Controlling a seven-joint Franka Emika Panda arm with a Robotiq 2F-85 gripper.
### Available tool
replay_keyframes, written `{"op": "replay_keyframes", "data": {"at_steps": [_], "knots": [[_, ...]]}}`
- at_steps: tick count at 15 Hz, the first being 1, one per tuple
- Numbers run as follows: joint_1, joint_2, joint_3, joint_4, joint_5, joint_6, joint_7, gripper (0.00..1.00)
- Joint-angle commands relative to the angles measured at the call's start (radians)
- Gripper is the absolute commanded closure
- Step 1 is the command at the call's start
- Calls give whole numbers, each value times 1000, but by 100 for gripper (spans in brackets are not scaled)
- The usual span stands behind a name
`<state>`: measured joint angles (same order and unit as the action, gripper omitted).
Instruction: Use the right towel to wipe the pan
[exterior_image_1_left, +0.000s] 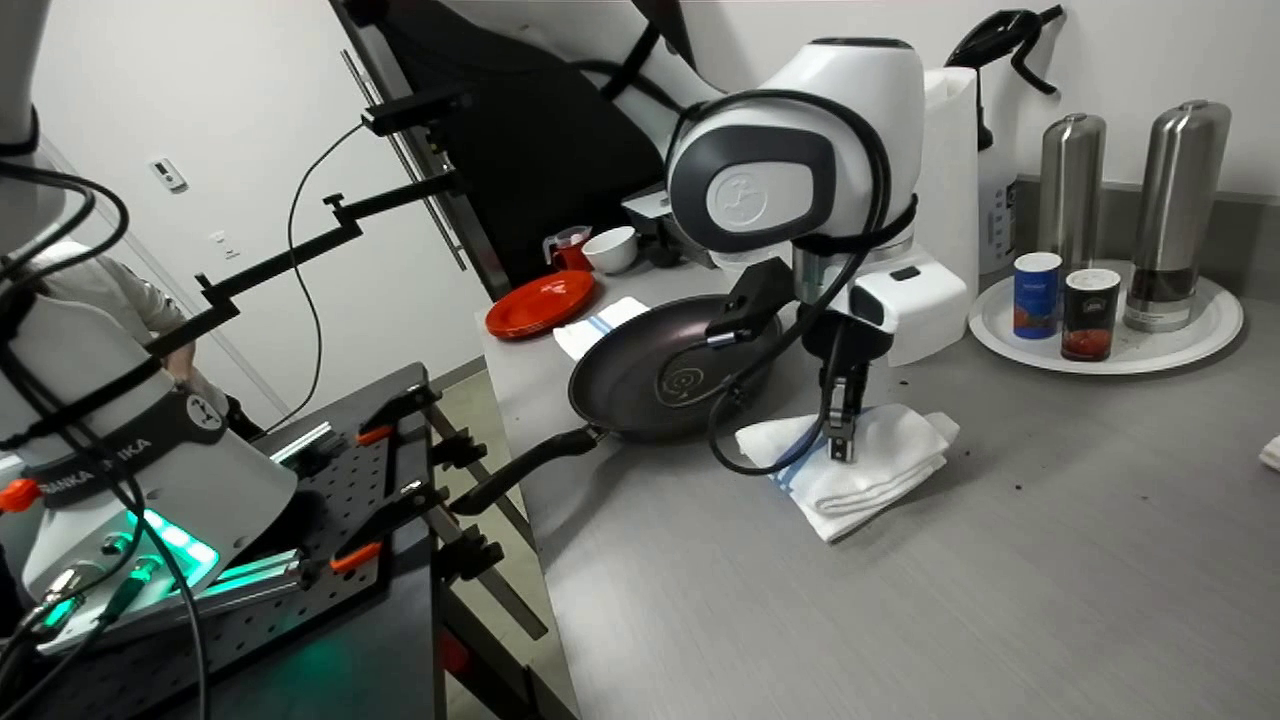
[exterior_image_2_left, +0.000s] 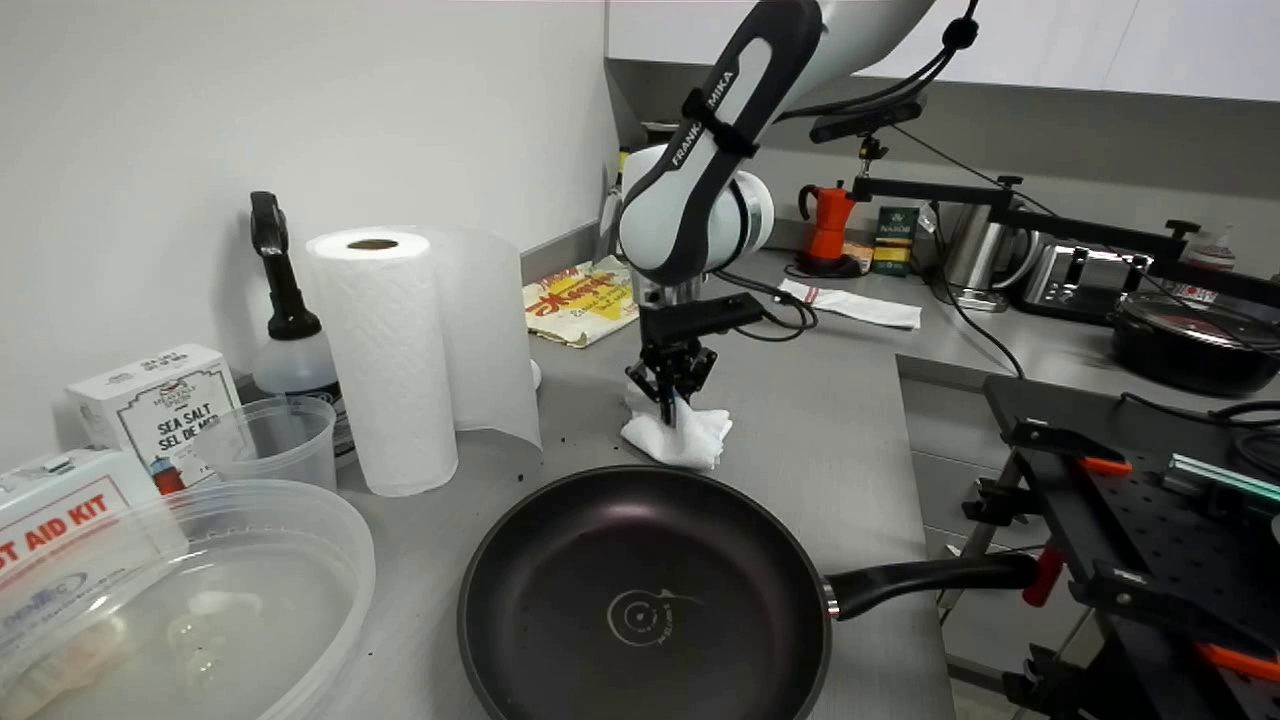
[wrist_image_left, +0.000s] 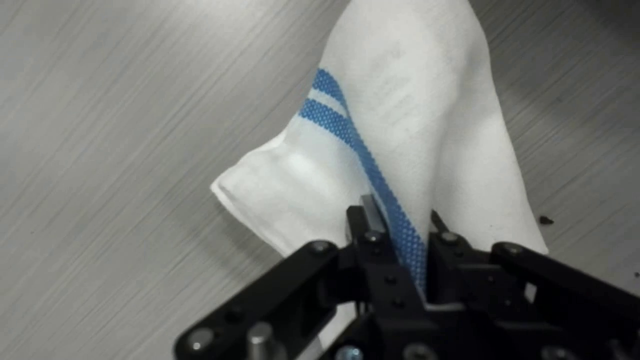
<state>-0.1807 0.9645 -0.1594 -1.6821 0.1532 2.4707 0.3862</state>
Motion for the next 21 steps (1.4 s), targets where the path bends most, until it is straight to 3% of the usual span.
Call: {"op": "replay_keyframes", "data": {"at_steps": [1, 5, 10, 15, 21], "knots": [[-19, -116, 7, -39, 7, -68, -97, 96], [-32, -242, 21, -93, -3, -139, -205, 96], [-1, -418, 33, -219, -23, -196, -283, 96], [74, -580, 77, -410, -61, -191, -327, 96], [169, -678, 116, -557, -136, -173, -296, 96]]}}
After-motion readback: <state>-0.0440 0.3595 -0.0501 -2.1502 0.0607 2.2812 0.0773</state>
